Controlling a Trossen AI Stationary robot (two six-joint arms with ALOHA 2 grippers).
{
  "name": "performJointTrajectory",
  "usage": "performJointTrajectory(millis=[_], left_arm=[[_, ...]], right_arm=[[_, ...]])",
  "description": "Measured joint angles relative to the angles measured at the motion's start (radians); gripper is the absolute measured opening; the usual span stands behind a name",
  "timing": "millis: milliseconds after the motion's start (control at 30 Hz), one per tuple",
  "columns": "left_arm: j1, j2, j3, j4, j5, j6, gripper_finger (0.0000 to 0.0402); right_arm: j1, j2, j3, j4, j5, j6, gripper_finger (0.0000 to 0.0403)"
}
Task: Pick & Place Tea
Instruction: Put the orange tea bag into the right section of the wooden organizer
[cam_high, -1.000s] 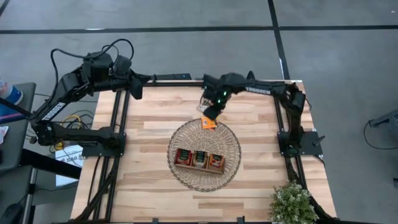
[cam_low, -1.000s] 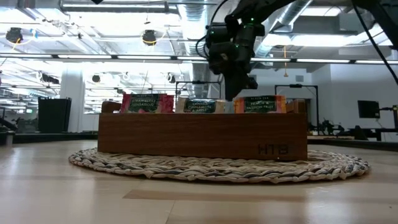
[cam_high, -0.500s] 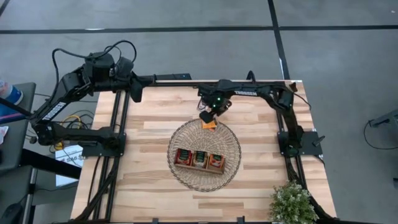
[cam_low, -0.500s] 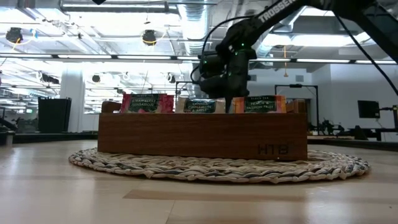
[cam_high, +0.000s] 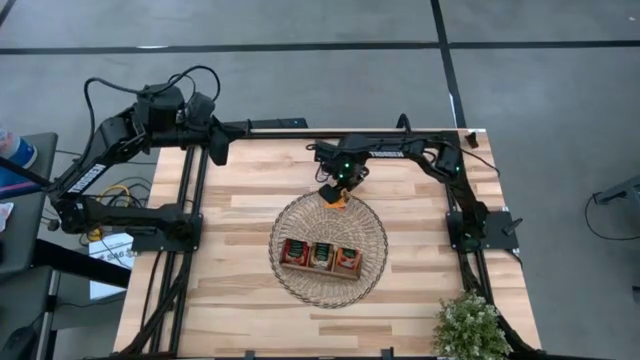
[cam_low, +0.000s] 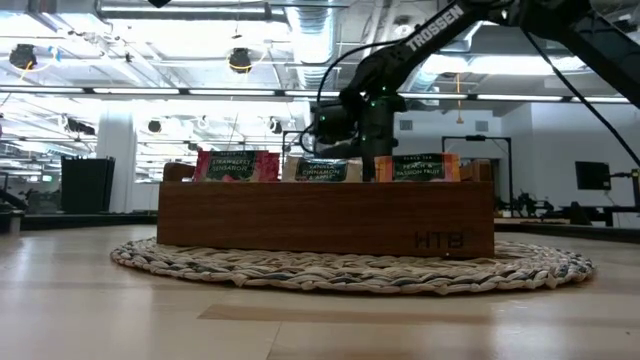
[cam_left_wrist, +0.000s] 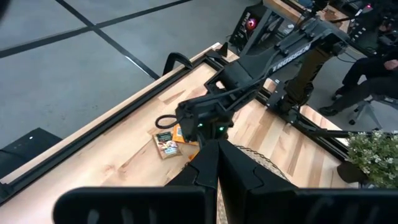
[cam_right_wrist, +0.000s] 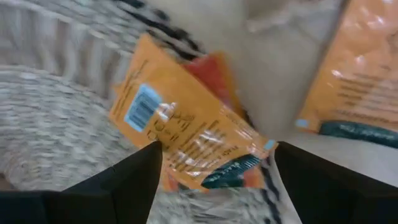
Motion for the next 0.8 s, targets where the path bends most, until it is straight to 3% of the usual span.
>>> performJointTrajectory(millis=[200, 333, 467, 800], left_arm=[[0.000, 0.000, 0.000, 0.000, 0.007, 0.000, 0.0000], [0.000, 0.000, 0.000, 0.000, 0.009, -0.006, 0.0000], [0.000, 0.000, 0.000, 0.000, 0.010, -0.009, 0.0000], [0.000, 0.000, 0.000, 0.000, 0.010, -0.010, 0.0000]], right_arm=[[0.000, -0.003, 0.000, 0.036, 0.002, 0.003, 0.0297], [-0.005, -0.003, 0.000, 0.036, 0.005, 0.003, 0.0267], [-0.007, -0.003, 0.000, 0.036, 0.008, 0.003, 0.0209], [-0.008, -0.003, 0.000, 0.026, 0.024, 0.002, 0.0018]])
